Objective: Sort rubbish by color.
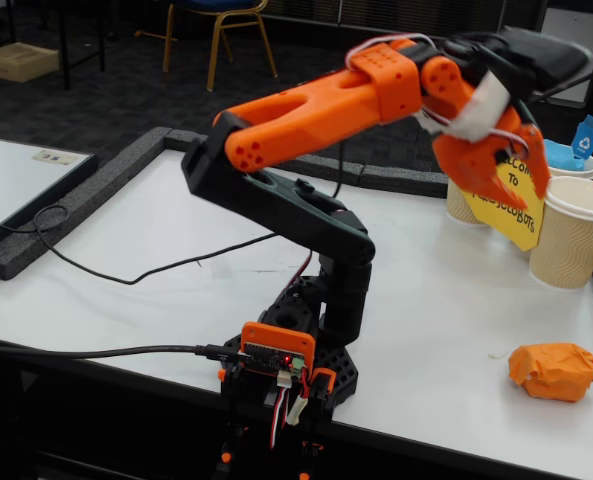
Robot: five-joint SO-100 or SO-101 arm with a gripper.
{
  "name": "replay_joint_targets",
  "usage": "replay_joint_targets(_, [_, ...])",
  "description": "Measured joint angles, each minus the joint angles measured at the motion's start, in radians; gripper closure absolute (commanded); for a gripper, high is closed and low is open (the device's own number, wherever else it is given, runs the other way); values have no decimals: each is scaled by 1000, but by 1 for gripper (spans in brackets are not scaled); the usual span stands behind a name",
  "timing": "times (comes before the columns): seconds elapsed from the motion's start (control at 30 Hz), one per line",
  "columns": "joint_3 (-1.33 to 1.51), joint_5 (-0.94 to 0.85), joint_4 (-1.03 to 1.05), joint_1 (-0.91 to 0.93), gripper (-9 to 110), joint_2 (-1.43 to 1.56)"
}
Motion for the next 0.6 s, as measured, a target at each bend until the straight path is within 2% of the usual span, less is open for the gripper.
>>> replay_joint_targets(0.27, [69, 0, -58, 232, 101, -34])
replay_joint_targets(0.6, [129, 0, -58, 417, 101, -38])
